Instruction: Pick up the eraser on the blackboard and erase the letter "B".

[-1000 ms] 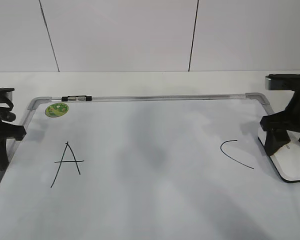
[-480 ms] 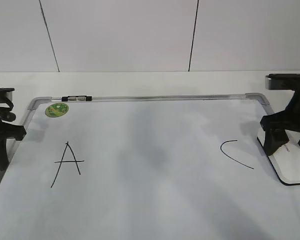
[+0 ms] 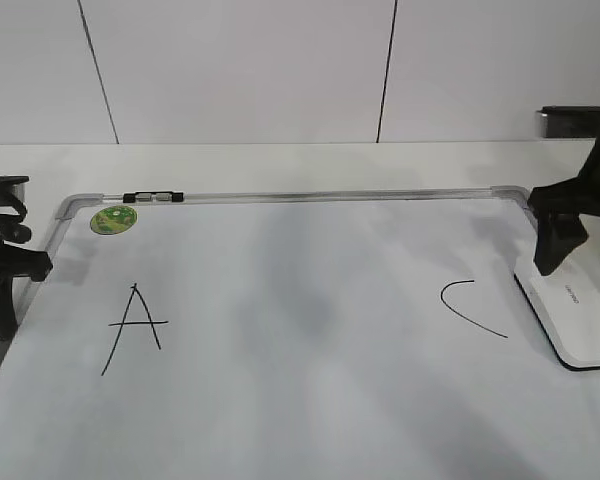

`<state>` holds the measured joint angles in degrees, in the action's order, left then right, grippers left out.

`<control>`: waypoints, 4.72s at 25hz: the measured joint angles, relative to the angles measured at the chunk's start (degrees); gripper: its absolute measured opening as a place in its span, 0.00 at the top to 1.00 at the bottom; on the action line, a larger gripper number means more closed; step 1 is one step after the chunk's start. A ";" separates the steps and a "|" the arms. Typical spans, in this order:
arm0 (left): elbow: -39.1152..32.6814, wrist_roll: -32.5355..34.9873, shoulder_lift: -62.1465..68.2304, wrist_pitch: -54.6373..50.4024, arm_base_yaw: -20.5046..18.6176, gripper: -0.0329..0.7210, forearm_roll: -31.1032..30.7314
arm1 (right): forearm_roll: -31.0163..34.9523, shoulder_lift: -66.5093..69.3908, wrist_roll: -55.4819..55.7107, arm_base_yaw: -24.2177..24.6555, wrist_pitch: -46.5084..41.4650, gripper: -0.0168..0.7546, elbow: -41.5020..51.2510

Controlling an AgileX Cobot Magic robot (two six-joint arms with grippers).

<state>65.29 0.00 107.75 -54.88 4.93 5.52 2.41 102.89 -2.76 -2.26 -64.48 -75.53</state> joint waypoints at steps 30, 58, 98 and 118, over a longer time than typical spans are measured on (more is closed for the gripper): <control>0.00 0.66 -6.33 -10.18 0.00 0.60 -1.27 | 2.05 -5.65 1.88 0.00 -5.33 0.21 -5.84; -2.50 0.70 -61.16 -16.71 0.00 0.64 -1.86 | 3.95 -67.16 2.76 0.00 -7.53 0.21 20.62; -35.30 1.76 -106.68 -9.09 0.36 0.64 -2.15 | 2.63 -99.54 -3.66 0.00 -3.14 0.22 45.94; -35.34 1.76 -106.98 -8.64 0.46 0.64 -2.21 | 2.20 -103.86 -3.88 0.00 -1.75 0.22 47.09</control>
<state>29.96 1.76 0.77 -63.52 5.39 3.31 4.61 -0.97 -6.65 -2.26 -66.23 -28.43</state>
